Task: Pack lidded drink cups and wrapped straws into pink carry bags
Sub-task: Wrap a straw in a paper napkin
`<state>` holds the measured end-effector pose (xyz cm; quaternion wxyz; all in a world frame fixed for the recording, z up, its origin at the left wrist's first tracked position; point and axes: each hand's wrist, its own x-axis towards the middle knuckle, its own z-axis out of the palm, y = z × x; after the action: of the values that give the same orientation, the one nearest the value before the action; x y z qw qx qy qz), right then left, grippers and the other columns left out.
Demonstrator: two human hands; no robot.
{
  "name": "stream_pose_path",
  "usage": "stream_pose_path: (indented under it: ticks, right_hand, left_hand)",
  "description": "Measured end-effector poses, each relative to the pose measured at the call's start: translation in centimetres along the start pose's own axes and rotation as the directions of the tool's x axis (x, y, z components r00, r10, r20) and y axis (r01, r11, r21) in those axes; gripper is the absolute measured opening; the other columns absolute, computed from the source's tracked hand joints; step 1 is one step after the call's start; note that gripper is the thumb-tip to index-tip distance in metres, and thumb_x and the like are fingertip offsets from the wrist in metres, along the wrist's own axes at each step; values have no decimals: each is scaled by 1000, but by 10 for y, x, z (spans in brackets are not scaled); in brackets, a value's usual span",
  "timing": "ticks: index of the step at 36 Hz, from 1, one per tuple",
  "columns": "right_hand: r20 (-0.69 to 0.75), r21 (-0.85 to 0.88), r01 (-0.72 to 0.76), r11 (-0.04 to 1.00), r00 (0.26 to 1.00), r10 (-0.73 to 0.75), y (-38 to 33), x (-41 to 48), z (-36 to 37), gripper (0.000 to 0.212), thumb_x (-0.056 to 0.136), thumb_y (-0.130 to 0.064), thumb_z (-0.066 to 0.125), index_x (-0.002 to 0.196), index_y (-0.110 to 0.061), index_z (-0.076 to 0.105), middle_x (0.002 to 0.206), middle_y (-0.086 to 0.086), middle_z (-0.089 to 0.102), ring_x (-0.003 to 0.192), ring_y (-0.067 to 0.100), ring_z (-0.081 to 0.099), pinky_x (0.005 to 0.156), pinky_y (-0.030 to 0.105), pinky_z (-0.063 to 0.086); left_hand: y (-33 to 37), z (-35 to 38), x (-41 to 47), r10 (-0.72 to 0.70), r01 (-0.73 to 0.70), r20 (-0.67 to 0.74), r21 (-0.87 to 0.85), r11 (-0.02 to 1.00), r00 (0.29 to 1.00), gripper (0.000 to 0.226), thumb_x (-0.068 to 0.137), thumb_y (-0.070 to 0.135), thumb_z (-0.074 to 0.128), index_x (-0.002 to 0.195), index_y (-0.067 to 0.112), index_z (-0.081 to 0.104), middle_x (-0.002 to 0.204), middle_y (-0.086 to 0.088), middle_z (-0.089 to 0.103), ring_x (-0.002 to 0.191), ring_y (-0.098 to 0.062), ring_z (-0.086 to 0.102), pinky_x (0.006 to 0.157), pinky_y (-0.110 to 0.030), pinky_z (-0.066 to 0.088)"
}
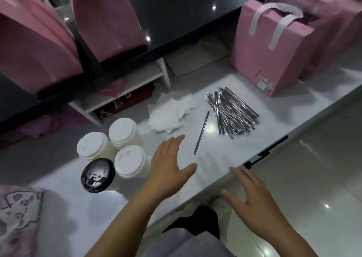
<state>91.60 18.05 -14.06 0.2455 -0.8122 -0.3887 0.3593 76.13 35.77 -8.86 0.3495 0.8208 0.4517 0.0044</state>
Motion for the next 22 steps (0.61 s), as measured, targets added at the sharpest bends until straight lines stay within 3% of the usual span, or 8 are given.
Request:
stream_pose_path:
  ticks: [3,6,10,13,16,18,20,22]
  right_hand:
    - [-44,65,-17,998,999,20,1,22,-16,58,87,-54,62,140,-48,40,157,-15,27,146,4,19,115,29,25]
    - [-38,86,-20,996,999,23,2,41,-35,50,87,-45,66,129,-56,42,152,-20,29,140,-2,25,106,22,26]
    - [15,-18,-37,999,999,37,7,70,-66,52,85,-43,69,124,-60,40,150,-20,33,137,1,28,107,28,28]
    - [33,-60,-42,997,998,44,6,95,-90,46,83,-54,61,125,-59,42,145,-24,33,134,1,31,107,32,31]
    - [23,-41,-24,999,999,25,3,119,-107,56,77,-61,54,131,-49,47,141,-23,37,131,0,35,103,31,35]
    - [14,11,-20,1000,1000,20,-1,131,-112,57,77,-57,56,132,-45,49,139,-21,42,127,-3,38,99,29,36]
    - [32,45,-3,999,999,1,-3,142,-114,54,79,-54,58,131,-44,51,138,-23,43,120,-16,39,98,27,36]
    - [77,57,27,998,996,-32,-3,152,-115,52,81,-52,58,131,-41,52,137,-24,44,117,-28,33,96,22,33]
  left_hand:
    - [-5,16,49,-112,91,-150,-141,986,982,75,90,37,65,154,29,25,162,3,25,149,-18,18,122,-44,19]
    - [-11,36,101,-230,180,-243,-209,961,942,77,91,34,63,155,24,22,163,-2,21,151,-21,12,123,-43,14]
    - [-16,51,151,-371,282,-341,-283,917,864,78,91,32,65,155,21,22,164,-6,18,151,-22,11,121,-37,12]
    - [-21,54,173,-429,342,-441,-267,901,788,74,88,28,68,152,21,31,160,-6,26,147,-24,23,120,-39,22]
    - [-31,51,183,-445,352,-514,-273,895,733,49,85,22,71,130,19,53,147,-6,44,133,-27,42,110,-44,38]
    - [-37,45,182,-444,305,-534,-332,893,720,24,85,19,71,107,17,61,133,-3,54,121,-23,52,99,-37,44]
    - [-39,38,179,-460,292,-525,-374,881,717,8,88,18,69,92,16,62,121,7,57,108,-14,57,85,-21,40]
    - [-40,34,175,-486,300,-524,-401,866,700,8,91,19,68,92,11,66,110,12,55,104,-11,57,84,-17,34]
